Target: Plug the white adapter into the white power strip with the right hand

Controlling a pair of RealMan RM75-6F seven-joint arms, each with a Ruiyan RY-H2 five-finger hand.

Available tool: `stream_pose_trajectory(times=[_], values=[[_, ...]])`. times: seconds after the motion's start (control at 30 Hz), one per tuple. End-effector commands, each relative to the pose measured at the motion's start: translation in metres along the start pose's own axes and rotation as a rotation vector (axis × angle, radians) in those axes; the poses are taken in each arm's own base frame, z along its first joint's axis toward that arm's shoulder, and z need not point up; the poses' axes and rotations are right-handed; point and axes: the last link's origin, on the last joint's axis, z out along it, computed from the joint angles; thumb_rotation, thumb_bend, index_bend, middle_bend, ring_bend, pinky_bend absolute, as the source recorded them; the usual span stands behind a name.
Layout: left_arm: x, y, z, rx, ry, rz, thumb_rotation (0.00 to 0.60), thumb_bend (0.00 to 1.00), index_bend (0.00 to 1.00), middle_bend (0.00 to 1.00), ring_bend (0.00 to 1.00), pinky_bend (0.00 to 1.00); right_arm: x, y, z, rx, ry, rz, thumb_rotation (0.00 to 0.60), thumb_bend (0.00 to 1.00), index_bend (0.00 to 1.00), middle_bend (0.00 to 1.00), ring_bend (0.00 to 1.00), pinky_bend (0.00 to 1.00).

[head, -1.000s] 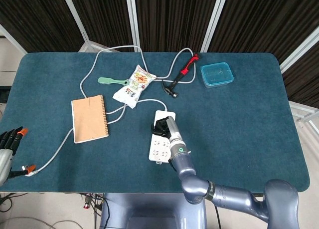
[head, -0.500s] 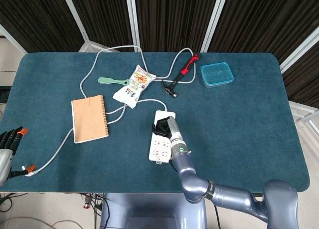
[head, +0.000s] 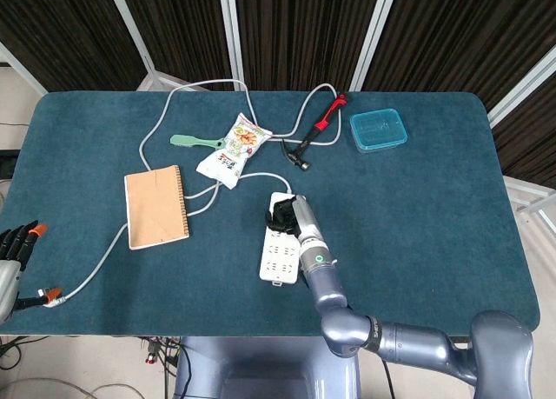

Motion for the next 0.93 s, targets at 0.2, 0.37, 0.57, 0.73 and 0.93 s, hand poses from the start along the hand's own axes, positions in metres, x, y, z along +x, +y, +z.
stream_pose_trajectory(times=[0.2,0.37,0.57,0.73,0.93], values=[[0.001,0.000,-0.001,-0.001,0.012,0.006,0.600,0.00,0.00,0.00,0.00,0.00,0.084,-0.007,-0.050,0.190,0.152,-0.515,0.600,0.47,0.03,0.08,0.07,0.04],[0.001,0.000,-0.002,-0.006,0.023,0.021,0.600,0.00,0.00,0.00,0.00,0.00,0.148,0.023,-0.098,0.150,0.260,-0.866,0.600,0.37,0.00,0.00,0.00,0.00],[0.001,0.001,-0.003,-0.012,0.040,0.050,0.600,0.00,0.00,0.00,0.00,0.00,0.211,0.071,-0.170,0.086,0.403,-1.222,0.600,0.34,0.00,0.00,0.00,0.00],[0.001,0.000,-0.005,-0.008,0.059,0.066,0.600,0.00,0.00,0.00,0.00,0.00,0.247,0.111,-0.227,0.064,0.510,-1.327,0.600,0.33,0.00,0.00,0.00,0.00],[-0.001,0.001,-0.005,-0.006,0.073,0.089,0.600,0.00,0.00,0.00,0.00,0.00,0.265,0.140,-0.251,0.073,0.598,-1.322,0.600,0.32,0.00,0.00,0.00,0.00]])
